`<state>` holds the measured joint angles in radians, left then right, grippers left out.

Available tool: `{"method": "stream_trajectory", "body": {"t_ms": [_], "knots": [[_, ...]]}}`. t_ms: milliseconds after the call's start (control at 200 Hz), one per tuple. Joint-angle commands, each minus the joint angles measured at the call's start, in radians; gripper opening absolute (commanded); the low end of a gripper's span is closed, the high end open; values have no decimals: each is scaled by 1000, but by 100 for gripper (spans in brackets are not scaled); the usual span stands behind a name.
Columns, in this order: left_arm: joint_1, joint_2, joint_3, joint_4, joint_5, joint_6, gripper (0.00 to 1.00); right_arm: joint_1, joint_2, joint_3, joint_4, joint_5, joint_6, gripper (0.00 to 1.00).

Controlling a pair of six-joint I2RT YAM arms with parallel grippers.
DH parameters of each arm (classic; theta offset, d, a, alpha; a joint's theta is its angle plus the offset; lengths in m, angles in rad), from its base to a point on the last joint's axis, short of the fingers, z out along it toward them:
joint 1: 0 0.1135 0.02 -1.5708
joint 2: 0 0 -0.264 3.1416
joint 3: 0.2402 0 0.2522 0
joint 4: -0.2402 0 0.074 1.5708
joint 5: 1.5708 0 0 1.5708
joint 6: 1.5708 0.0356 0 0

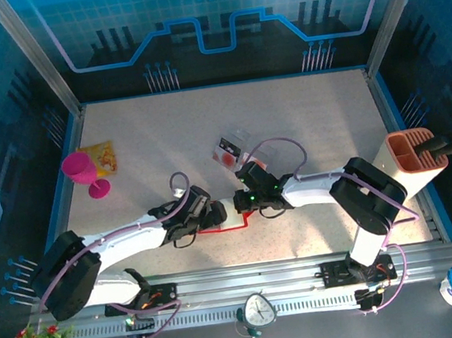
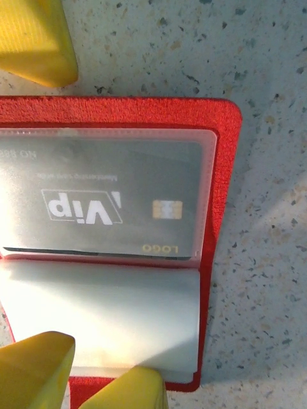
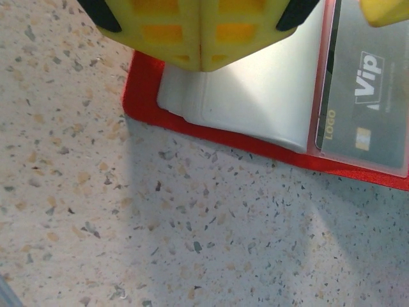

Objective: Put the credit cards into the card holder

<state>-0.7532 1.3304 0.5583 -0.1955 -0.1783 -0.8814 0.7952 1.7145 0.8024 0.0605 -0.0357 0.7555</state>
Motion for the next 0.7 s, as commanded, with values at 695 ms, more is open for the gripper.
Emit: {"method": "stream_trajectory", "body": {"t_ms": [695], "knots": [[-8,-12,-52,52,-30,47,99,31,85,29,47,-102,78,4]]}}
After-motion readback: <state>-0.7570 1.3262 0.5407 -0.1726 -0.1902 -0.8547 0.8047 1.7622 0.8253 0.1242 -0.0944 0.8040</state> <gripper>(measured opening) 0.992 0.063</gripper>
